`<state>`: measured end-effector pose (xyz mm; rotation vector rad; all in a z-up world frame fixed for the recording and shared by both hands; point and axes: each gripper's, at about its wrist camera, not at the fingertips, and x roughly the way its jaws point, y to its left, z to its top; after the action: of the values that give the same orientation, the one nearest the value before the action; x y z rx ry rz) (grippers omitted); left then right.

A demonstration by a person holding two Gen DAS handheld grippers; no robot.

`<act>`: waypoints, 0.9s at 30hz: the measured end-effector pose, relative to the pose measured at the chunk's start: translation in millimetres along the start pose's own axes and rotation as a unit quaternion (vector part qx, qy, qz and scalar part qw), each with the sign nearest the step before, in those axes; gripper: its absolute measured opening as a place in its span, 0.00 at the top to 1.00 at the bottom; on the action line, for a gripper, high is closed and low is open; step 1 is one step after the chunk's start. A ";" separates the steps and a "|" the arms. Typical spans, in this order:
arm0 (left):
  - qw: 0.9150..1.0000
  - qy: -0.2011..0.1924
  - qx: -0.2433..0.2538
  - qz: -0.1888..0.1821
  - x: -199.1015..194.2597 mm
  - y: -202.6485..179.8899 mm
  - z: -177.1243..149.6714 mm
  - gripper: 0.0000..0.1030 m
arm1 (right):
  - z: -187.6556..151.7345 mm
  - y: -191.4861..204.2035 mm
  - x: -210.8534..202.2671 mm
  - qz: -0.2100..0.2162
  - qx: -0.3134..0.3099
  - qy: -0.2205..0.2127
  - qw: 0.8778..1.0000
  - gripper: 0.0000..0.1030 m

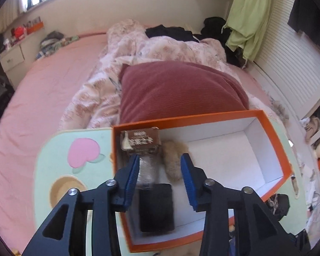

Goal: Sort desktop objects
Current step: 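Reach into the box and grasp the clear plastic-wrapped bundle with the left gripper, then lift the plastic bundle out and release it beside the scrunchie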

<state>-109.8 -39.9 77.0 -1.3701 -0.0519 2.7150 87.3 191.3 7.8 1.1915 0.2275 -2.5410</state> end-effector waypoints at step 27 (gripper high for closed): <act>0.991 0.060 0.075 0.096 44.0 -13.9 -1.2 0.78 | -0.6 0.8 1.2 0.002 -0.003 -0.002 1.000 0.01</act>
<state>-133.7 -21.4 42.0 -1.5623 0.3029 2.7120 87.4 190.4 6.5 1.1825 0.2309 -2.5377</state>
